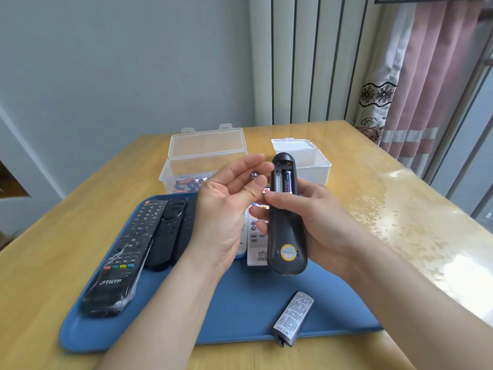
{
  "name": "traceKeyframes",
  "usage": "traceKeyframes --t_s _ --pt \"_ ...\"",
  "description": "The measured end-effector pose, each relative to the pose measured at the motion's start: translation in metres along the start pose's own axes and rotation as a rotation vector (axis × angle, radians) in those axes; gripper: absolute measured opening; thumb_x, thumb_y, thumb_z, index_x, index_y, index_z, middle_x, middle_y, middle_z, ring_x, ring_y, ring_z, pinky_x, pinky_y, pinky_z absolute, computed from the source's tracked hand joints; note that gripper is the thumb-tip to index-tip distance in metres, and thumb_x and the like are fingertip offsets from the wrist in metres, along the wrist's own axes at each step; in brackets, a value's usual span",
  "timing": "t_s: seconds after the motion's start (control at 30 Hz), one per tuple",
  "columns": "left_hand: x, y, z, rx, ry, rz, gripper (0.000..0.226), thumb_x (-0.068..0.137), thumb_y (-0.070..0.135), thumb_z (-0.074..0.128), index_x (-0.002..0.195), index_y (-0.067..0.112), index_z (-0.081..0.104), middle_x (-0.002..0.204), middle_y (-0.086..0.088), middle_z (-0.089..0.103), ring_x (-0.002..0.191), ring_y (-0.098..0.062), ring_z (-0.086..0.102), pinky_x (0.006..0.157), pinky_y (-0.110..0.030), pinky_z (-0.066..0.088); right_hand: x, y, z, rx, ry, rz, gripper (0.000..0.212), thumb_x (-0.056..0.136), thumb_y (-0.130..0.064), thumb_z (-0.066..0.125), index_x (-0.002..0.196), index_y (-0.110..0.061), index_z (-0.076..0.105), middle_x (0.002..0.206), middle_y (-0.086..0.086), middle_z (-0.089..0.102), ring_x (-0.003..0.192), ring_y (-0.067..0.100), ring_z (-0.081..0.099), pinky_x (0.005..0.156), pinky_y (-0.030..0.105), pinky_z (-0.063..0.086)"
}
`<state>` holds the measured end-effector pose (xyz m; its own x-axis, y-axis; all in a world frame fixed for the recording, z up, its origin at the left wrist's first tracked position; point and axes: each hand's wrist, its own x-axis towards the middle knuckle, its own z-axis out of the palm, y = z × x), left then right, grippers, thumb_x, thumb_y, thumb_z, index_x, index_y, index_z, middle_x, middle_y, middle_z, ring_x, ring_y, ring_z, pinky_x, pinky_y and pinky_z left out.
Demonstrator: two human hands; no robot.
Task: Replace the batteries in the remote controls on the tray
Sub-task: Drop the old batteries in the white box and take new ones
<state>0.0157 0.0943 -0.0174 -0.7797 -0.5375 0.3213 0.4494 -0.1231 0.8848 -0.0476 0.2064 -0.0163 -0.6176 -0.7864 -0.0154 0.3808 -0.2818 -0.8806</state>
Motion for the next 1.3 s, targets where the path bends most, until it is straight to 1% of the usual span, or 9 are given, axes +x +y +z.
traceKeyframes --t_s 0.1,0.23,0.43,0.6,0.73,0.87,1.0,1.17,1.3 --pt "-0.003 -0.001 0.004 -0.001 -0.026 -0.004 0.023 0.074 0.010 0.066 0.095 0.019 0.071 0.093 0.001 0.075 0.081 -0.011 0.068 0.065 -0.024 0.055 0.000 0.001 0.002 0.002 0.037 -0.027 0.027 0.089 0.001 0.063 0.115 0.004 0.059 0.083 0.014 0.066 0.072 0.021 0.069 0.064 0.033 0.059" --pt "0.002 -0.001 -0.003 0.083 -0.013 0.032 0.018 0.078 0.020 0.071 0.096 0.021 0.073 0.101 -0.002 0.074 0.096 -0.013 0.067 0.082 -0.027 0.052 -0.001 -0.001 0.002 -0.014 0.096 -0.082 0.022 0.086 0.000 0.067 0.107 0.003 0.061 0.078 0.013 0.066 0.064 0.018 0.063 0.061 0.032 0.058" --pt "0.003 -0.003 -0.008 0.288 -0.065 0.042 0.020 0.082 0.017 0.066 0.099 0.024 0.073 0.087 -0.003 0.067 0.086 -0.014 0.065 0.083 -0.033 0.055 -0.001 0.000 0.002 -0.166 0.167 -0.145 0.022 0.087 -0.003 0.069 0.106 0.003 0.059 0.076 0.010 0.062 0.059 0.017 0.060 0.057 0.030 0.056" --pt "0.000 0.005 0.000 0.302 0.083 0.214 0.019 0.082 0.002 0.072 0.093 0.016 0.070 0.072 0.003 0.069 0.063 -0.007 0.063 0.063 -0.018 0.051 -0.001 -0.001 0.006 -0.126 0.155 0.017 0.041 0.096 -0.047 0.052 0.103 -0.009 0.067 0.084 0.012 0.069 0.068 0.023 0.060 0.064 0.037 0.055" --pt "-0.005 0.006 0.007 0.331 0.082 0.301 0.021 0.078 -0.003 0.074 0.083 0.017 0.068 0.071 0.003 0.068 0.063 -0.010 0.064 0.056 -0.019 0.052 -0.003 0.000 0.005 -0.212 0.129 -0.029 0.057 0.096 -0.062 0.037 0.097 -0.018 0.073 0.090 0.013 0.073 0.077 0.026 0.064 0.070 0.040 0.057" --pt "-0.007 0.002 0.009 0.604 0.094 0.465 0.025 0.075 0.003 0.078 0.086 0.024 0.071 0.086 0.004 0.064 0.076 -0.003 0.063 0.066 -0.016 0.052 -0.005 -0.003 0.009 -0.213 0.122 -0.053 0.065 0.094 -0.065 0.033 0.105 -0.014 0.072 0.108 0.023 0.070 0.081 0.027 0.064 0.075 0.043 0.057" --pt "-0.004 0.002 0.004 0.599 0.141 0.404 0.024 0.074 0.007 0.080 0.090 0.024 0.074 0.088 0.005 0.065 0.075 -0.005 0.065 0.068 -0.024 0.057 -0.008 -0.005 0.011 -0.243 0.112 -0.091 0.062 0.095 -0.063 0.033 0.101 -0.016 0.073 0.085 0.013 0.069 0.076 0.024 0.061 0.066 0.036 0.056" --pt "-0.005 0.002 0.007 0.620 0.090 0.417 0.028 0.076 0.003 0.077 0.097 0.020 0.071 0.091 0.000 0.065 0.072 0.003 0.064 0.056 -0.006 0.048 -0.010 -0.005 0.013 -0.271 0.121 -0.111 0.064 0.096 -0.061 0.031 0.105 -0.010 0.070 0.110 0.027 0.066 0.076 0.025 0.060 0.067 0.037 0.056" --pt "-0.003 -0.003 0.002 0.825 0.059 0.589 0.024 0.081 0.013 0.074 0.104 0.014 0.073 0.091 0.001 0.065 0.073 -0.003 0.062 0.060 -0.013 0.050 -0.012 -0.007 0.014 -0.330 0.145 -0.148 0.056 0.098 -0.058 0.032 0.096 -0.017 0.070 0.081 0.009 0.075 0.067 0.018 0.064 0.065 0.035 0.059"
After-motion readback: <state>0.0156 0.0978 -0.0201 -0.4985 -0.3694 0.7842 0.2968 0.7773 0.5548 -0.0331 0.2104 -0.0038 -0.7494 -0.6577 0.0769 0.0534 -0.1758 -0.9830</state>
